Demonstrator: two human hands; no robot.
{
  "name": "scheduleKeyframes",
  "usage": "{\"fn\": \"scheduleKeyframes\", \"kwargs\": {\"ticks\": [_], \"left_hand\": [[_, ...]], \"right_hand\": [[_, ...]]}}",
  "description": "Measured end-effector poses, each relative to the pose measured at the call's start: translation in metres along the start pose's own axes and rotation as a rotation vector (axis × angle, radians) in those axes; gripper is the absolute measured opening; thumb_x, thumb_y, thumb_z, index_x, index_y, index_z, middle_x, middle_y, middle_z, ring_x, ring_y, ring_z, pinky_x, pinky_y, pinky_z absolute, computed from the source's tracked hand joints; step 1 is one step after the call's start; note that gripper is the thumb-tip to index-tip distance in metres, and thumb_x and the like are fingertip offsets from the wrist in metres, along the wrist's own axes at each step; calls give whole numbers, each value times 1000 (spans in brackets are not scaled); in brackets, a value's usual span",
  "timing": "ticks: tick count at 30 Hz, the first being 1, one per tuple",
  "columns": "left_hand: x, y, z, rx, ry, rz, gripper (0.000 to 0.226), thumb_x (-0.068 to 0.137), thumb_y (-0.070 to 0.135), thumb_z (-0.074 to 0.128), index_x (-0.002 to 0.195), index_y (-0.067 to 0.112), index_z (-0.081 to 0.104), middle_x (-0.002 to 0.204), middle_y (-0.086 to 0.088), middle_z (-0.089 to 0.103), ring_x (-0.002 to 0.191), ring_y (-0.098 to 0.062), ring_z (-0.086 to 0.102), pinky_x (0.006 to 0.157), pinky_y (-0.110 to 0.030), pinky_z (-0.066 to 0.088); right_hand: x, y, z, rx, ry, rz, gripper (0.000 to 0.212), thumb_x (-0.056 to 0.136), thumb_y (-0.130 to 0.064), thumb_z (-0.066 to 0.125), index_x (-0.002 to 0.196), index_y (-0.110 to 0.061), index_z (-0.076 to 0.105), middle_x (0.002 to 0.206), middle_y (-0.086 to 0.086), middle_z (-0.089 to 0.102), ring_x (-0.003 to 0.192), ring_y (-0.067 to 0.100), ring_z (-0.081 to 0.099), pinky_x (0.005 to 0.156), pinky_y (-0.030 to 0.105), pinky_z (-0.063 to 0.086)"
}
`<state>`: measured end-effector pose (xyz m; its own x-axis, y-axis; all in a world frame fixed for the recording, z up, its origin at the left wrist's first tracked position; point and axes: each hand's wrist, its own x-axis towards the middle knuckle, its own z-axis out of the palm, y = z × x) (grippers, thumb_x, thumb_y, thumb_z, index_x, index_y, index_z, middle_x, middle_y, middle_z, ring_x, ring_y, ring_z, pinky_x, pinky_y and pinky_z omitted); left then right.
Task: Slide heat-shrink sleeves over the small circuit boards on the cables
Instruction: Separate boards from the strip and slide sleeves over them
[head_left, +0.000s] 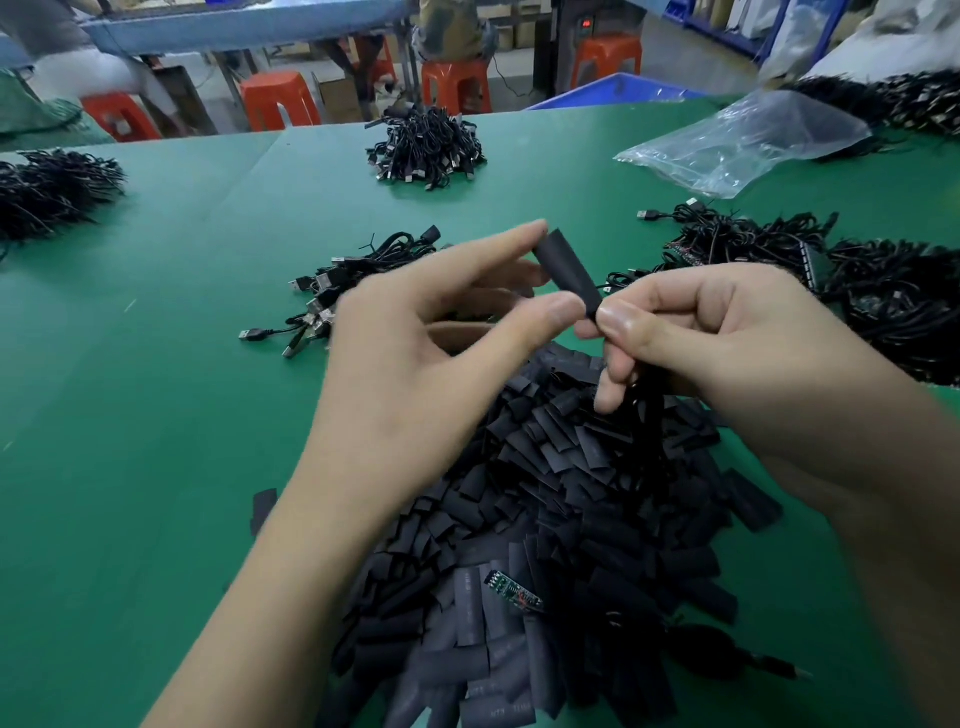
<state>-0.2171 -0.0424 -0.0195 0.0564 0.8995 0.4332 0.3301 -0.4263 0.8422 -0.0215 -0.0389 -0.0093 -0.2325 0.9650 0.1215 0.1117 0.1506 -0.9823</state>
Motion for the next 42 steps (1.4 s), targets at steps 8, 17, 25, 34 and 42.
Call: {"fn": "scheduleKeyframes", "kwargs": {"ticks": [8,17,25,34,42], "left_hand": [[-8,-18,28,-168,-507,-232,19,95,22,71,76,18,72,74,10,56,71,-6,44,67,-20,40],[12,-46,-13,417,-181,-139,16,93,37,70,102,30,81,73,19,72,64,5,62,63,-13,45],[78,-68,-47,787,92,-88,33,98,36,66,125,19,73,111,-16,76,104,-32,69,90,-38,53],[59,-49,-46,741,-161,-32,17,92,38,72,106,32,79,87,17,69,84,2,65,75,-14,46],[-2,-31,-12,615,-1123,-271,28,74,48,86,98,44,73,86,26,70,76,8,65,72,-12,51]], "right_hand": [[0,2,9,223,126,-52,17,94,-19,65,82,-14,76,78,10,76,78,24,78,67,24,60],[-1,-4,-6,-131,187,-74,11,94,-25,68,103,-27,75,98,-4,78,97,9,72,85,14,55],[-3,-8,-10,-143,122,-72,10,95,-27,67,102,-28,73,99,4,77,96,14,71,81,13,55],[-3,-8,-18,-175,109,-93,10,96,-26,66,101,-25,75,89,-7,78,88,5,72,74,10,52],[-4,-7,-13,-306,-25,-72,18,86,-38,69,77,-25,77,75,-1,76,83,31,70,86,43,55]]}}
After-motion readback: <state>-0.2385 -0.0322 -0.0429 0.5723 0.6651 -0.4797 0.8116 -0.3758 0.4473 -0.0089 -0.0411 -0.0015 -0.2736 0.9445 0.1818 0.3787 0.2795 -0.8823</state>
